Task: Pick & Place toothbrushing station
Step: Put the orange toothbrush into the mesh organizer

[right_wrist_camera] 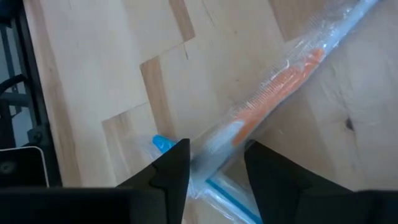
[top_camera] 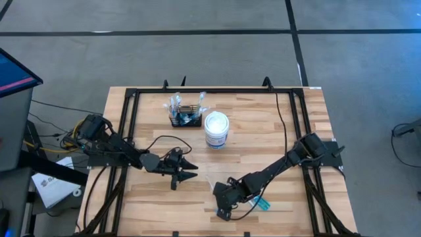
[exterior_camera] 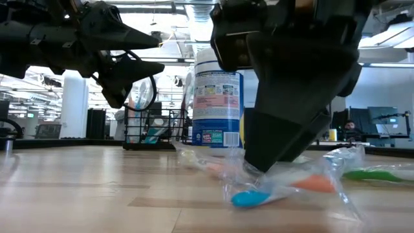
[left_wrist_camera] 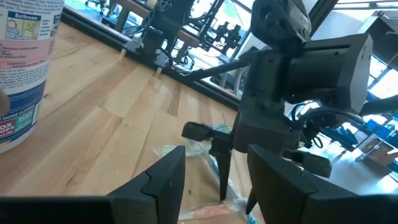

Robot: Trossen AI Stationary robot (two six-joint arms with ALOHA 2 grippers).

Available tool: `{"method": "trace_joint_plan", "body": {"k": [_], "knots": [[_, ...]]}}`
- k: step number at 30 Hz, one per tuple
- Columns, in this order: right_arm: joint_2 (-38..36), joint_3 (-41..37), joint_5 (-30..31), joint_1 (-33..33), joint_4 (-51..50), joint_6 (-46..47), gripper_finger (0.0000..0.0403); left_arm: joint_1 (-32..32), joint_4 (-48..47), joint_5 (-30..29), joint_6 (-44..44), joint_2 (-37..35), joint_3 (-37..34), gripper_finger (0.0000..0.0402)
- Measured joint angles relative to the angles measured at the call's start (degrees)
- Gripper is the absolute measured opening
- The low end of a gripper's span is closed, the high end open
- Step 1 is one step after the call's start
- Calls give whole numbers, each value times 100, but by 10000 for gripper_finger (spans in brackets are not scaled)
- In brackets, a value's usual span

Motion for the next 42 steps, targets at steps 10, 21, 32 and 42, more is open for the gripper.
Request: {"method": "trace_joint_plan", "body": {"k": [10,21,32,42], "knots": [[0,-7,0,-46,-137,44,32,1,-11,0,0,0,0,169],[-1,-10,-12,-81,-26,-217,14,0,-20,0,2,0,0,169],[-569,-20,504,-67,-212,-614,14,1,-18,0,144,0,0,169],[-1036,-20,1001,104,-550,-815,14,7,75,-32,304,0,2,169]]}}
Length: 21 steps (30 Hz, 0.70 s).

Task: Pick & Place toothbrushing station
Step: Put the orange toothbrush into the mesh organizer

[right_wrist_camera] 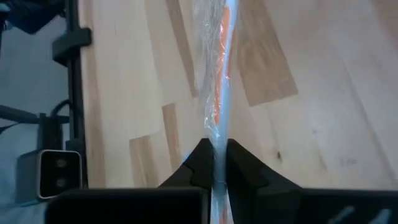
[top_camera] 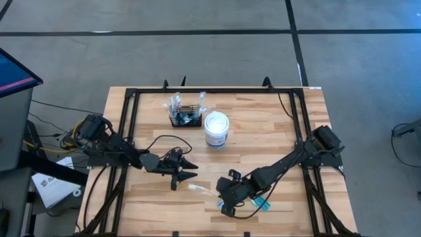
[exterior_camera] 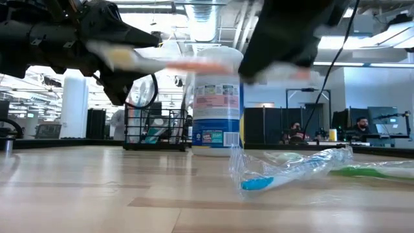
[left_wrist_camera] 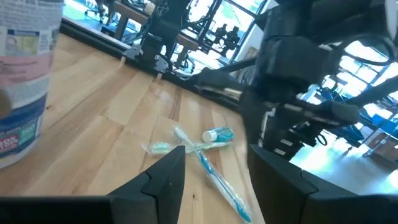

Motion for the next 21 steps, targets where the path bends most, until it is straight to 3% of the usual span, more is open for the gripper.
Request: {"method": "trace_joint_plan", "body": {"k": [8,21], "knots": [[-571,4,1008,280,-287,-112,14,4,95,-83,45,0,0,169],[-1212,7,2266,464,-449,-430,14,4,1237,-110,1082,0,4,169]]}}
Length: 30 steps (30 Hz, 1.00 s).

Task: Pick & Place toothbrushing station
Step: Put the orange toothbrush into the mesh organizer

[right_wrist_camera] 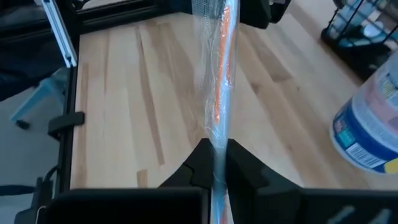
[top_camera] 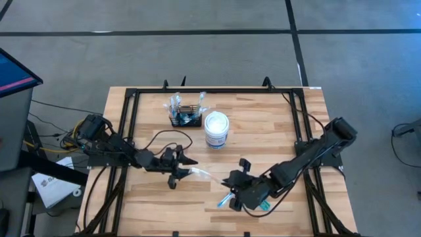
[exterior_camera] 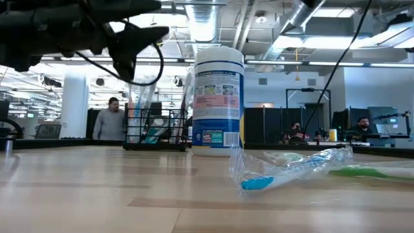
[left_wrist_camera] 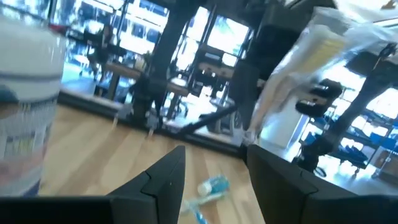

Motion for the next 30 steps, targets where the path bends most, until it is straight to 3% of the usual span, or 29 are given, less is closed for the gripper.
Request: {"method": "trace_joint_plan", "body": {"k": [9,16,30], "knots": [[-47,0,208,-165,516,-535,14,0,297,60,622,-68,326,169],[-47,0,207,-366,836,-944,14,0,299,631,1558,-63,844,169],[-47,0,191,-415,1096,-1226,14,13,292,757,1972,-66,1173,160]]}}
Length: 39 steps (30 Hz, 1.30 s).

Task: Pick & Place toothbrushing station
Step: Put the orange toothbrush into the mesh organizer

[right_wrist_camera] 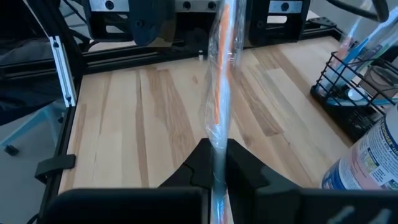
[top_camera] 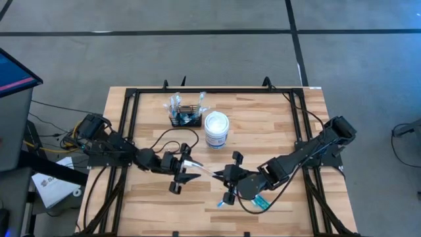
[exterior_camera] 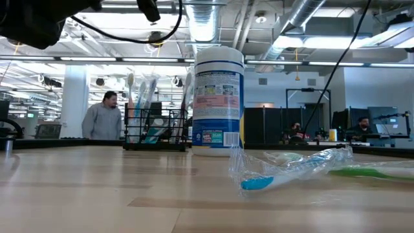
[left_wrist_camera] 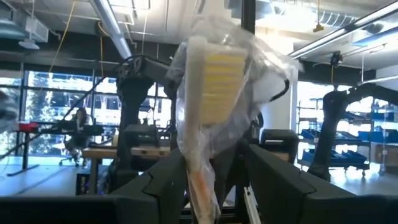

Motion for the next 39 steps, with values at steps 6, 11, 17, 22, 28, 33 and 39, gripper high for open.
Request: {"method": "trace_joint_plan", "body": {"k": [6,11,17,22,28,33,39], "knots": [[0,2,-3,-9,3,-20,14,-2,1,19,122,-171,10,143],[0,2,-9,-9,76,-108,14,-13,9,25,124,-207,12,122],[0,2,-15,-9,84,-151,14,-13,7,17,122,-207,12,68],[0,2,-24,-4,96,-151,15,-13,5,-19,124,-207,12,11],[1,2,6,-11,72,-147,58,-13,7,-7,103,-207,12,10],[2,2,34,-13,50,-241,80,-13,-13,-13,77,-346,-84,9],[2,4,42,-21,27,-296,86,-17,-223,-117,-60,-1112,-589,8]]}}
